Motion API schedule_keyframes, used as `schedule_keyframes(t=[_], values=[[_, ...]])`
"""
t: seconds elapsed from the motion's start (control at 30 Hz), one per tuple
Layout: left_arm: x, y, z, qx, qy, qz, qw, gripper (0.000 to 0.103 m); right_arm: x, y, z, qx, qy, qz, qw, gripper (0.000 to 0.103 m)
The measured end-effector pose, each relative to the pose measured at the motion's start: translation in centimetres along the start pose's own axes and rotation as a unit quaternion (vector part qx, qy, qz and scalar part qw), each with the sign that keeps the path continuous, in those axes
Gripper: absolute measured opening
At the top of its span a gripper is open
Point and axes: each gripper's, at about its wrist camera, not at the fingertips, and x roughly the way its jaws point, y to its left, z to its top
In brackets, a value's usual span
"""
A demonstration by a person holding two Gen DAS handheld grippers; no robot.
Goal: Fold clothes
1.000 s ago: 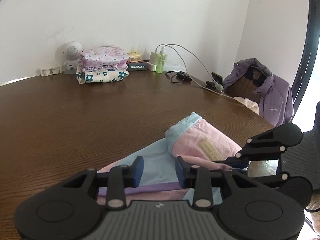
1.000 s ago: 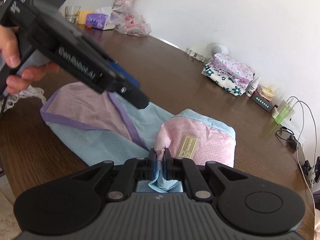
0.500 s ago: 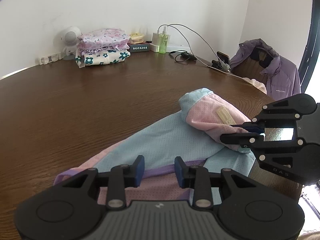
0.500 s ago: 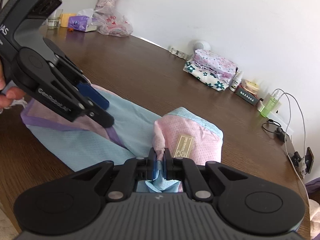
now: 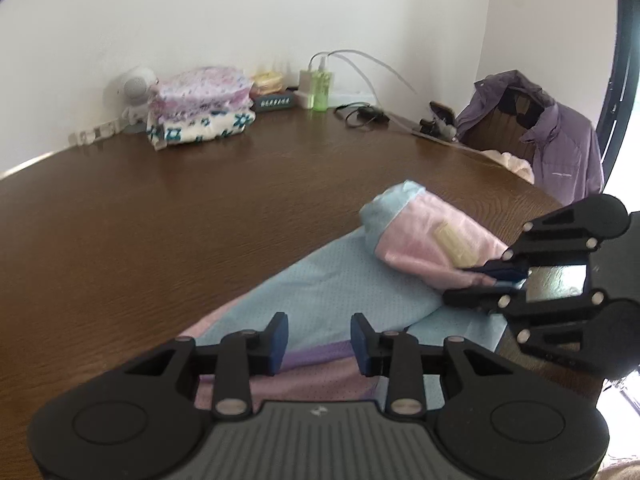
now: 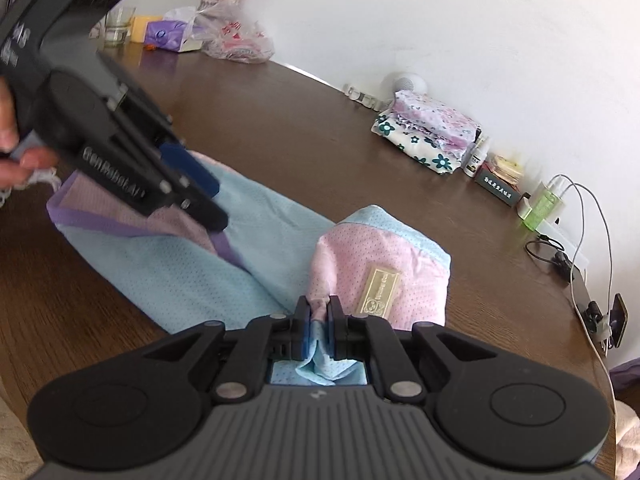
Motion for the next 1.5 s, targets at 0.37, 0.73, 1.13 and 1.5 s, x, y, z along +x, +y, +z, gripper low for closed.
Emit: schedule_keyframes(t=[0.37, 0.73, 1.13, 1.5], values=[[4.9, -5.3, 3.6, 0.076, 0.001, -0.063, 0.9952, 0.03, -1.6, -7.3, -3.9, 0.244, -0.03, 0.09, 0.965, 0.047], [6.3, -3.5, 1.4, 0.033, 0.024, -0.082, 0.9958, 0.027, 0.7, -14.2, -8.2, 0.458, -0.031, 0.182, 0.869, 0.045], [2.6, -4.6, 0.7, 0.057, 0.003, -0.076, 0.9955, 0.036, -2.2, -13.1, -4.4, 0.342, -0.031, 0.075, 0.936, 0.007], [-0.4, -1.1, -1.6, -0.012, 0.006, -0.05, 0.9987, 0.037, -1.4, 1.7, 2.4, -0.092, 0.014, -0.068, 0.993, 0.008]])
